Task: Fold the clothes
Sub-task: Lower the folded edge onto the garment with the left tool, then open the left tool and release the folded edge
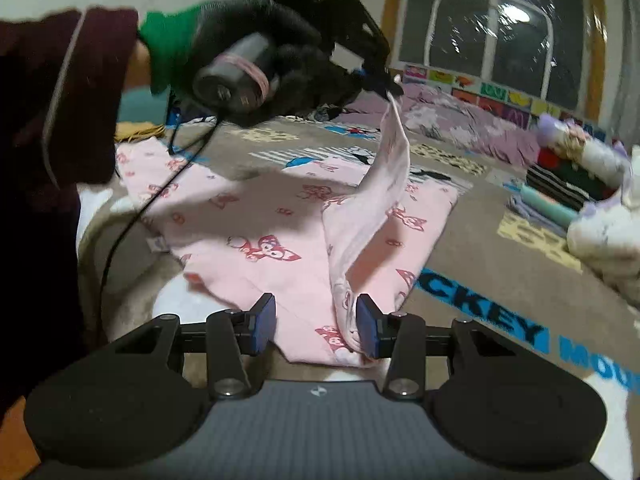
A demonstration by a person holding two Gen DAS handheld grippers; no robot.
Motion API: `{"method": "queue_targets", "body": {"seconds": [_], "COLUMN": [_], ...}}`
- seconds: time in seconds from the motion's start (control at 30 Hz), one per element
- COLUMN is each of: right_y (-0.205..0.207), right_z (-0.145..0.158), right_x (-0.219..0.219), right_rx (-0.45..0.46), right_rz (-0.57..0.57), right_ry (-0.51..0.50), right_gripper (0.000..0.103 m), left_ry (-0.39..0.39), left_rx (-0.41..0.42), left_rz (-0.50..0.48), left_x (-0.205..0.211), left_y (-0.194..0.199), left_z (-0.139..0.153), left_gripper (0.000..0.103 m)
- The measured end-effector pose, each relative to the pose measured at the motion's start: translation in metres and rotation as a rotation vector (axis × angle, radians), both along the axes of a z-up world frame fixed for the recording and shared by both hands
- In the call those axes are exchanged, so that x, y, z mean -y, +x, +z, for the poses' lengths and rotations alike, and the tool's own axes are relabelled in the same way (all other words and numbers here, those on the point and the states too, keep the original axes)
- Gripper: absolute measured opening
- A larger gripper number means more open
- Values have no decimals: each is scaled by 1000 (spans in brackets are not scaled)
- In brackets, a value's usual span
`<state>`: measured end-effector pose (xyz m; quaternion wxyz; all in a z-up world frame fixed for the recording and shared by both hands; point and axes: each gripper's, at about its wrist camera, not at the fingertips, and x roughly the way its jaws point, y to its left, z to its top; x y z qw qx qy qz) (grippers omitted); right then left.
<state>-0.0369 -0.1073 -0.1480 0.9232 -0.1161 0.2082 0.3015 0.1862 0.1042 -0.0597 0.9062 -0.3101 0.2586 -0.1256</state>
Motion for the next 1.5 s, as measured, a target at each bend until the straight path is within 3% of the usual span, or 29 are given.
{"method": "queue_targets", "body": {"seconds": [0.27, 0.53, 0.9, 1.23, 1.27, 1.3, 1.33, 1.37, 1.5], "right_y": [9, 6, 9, 11, 11, 11, 11, 11, 10], "right_z": [0, 4, 1, -1, -1, -1, -1, -1, 1], "right_x": [10, 13, 7, 8, 7, 7, 7, 7, 10], "right_rx": [-56, -28, -58, -83, -84, -86, -87, -88, -86], "right_rz": [-37, -92, -60, -64, -64, -64, -63, -62, -81], "right_ry": [69, 74, 56, 64, 63, 62, 62, 62, 61], "right_gripper": [47, 53, 53, 54, 54, 54, 54, 55, 55], "left_ry": [117, 223, 376, 451, 455, 446, 437, 427, 425], "left_rx": [-66, -95, -107, -145, -141, -134, -125, -113, -88], "left_rz": [11, -23, -71, -79, -83, -83, -80, -71, -46], "left_x": [25, 50, 84, 98, 99, 97, 96, 93, 78], "left_y": [30, 52, 67, 79, 78, 77, 76, 73, 65], "left_z": [-20, -33, -46, -59, -58, -56, -54, -51, -43], "left_gripper": [4, 4, 4, 4, 5, 12, 27, 32, 33]}}
